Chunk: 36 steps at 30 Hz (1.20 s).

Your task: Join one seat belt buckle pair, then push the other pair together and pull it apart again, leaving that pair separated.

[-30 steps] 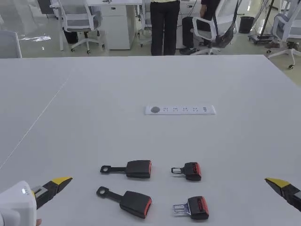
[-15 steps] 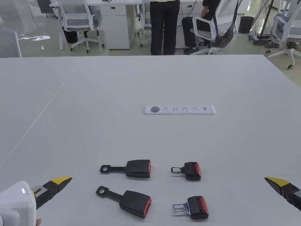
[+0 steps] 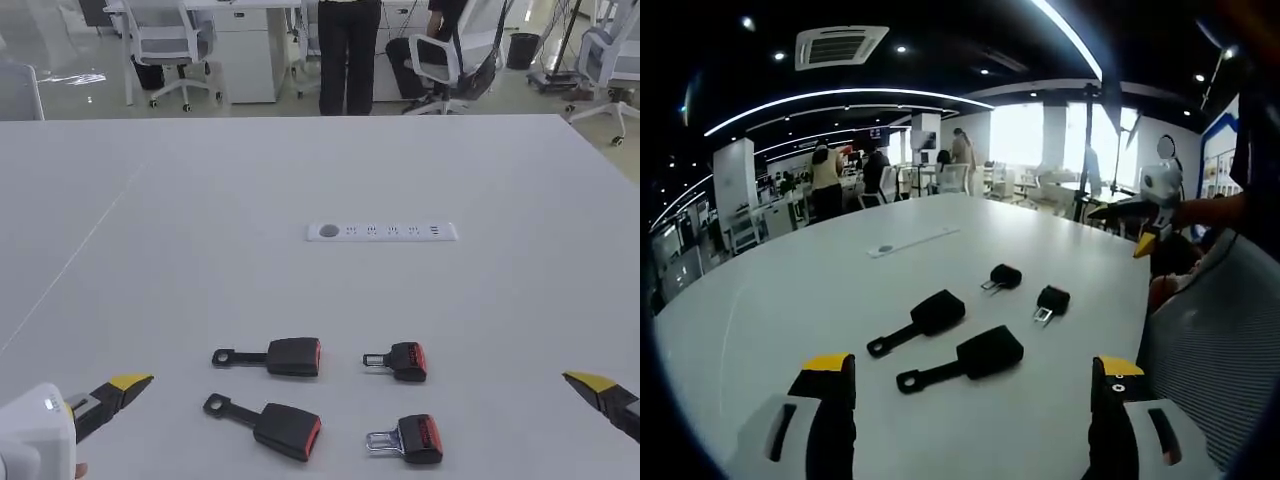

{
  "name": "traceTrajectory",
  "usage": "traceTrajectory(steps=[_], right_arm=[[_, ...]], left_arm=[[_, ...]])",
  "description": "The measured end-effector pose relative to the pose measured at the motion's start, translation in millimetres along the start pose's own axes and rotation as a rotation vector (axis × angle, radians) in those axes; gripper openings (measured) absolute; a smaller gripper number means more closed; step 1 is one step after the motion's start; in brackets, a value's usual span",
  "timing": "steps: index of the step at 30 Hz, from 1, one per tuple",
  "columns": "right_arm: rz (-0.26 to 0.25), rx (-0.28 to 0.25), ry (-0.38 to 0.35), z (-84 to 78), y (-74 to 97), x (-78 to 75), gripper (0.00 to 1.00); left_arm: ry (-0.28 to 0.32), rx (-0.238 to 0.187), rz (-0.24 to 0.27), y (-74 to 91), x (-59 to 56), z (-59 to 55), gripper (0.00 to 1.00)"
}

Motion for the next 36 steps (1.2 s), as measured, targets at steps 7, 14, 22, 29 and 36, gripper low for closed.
traceTrajectory(steps=[7, 14, 22, 29, 36], right_arm=[[-0.002, 0.001, 0.001, 0.2, 0.9, -0.9, 0.99], [-0.003, -0.002, 0.004, 1.1, 0.9, -0.9, 0.99], [-0.001, 0.003, 0.007, 0.8, 1.5, -1.2, 0.99], [0.019, 0.011, 0.026, 2.7, 2.6, -2.5, 0.95], [0.049, 0.029, 0.053, 3.2, 0.8, -5.6, 0.91]], left_arm=[[0.003, 0.002, 0.000, 0.0, 0.5, -0.5, 1.00], [0.005, 0.002, 0.000, 0.0, 0.1, -0.7, 1.00], [0.007, 0.002, -0.001, -0.1, -0.8, 0.0, 1.00], [-0.037, 0.040, -0.025, -3.7, -1.8, 1.3, 0.99], [-0.098, 0.072, -0.060, -7.8, 3.6, 9.1, 0.96]])
Point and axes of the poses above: the centre of the closed fingertips' face, and the gripper's own axes: y roughly backward along the fingers, x roughly to its left, z roughly out of its top, the point moved 6 cm from there along y, roughly backward along the fingers, and after that the axes turned 3 degrees about y, right-handed, at the moved point
